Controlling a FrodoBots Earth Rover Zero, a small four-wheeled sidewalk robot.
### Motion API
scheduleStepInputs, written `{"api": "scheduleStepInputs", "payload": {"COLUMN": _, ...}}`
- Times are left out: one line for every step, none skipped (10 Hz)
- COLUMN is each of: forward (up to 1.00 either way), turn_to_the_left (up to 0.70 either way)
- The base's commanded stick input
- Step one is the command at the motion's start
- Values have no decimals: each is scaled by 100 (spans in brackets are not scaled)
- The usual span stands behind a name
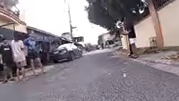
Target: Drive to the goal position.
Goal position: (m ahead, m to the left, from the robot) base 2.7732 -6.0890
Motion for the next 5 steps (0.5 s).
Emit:
{"api": "scheduleStepInputs", "payload": {"forward": 70, "turn_to_the_left": 0}}
{"api": "scheduleStepInputs", "payload": {"forward": 70, "turn_to_the_left": 0}}
{"api": "scheduleStepInputs", "payload": {"forward": 70, "turn_to_the_left": 0}}
{"api": "scheduleStepInputs", "payload": {"forward": 70, "turn_to_the_left": 0}}
{"api": "scheduleStepInputs", "payload": {"forward": 70, "turn_to_the_left": 0}}
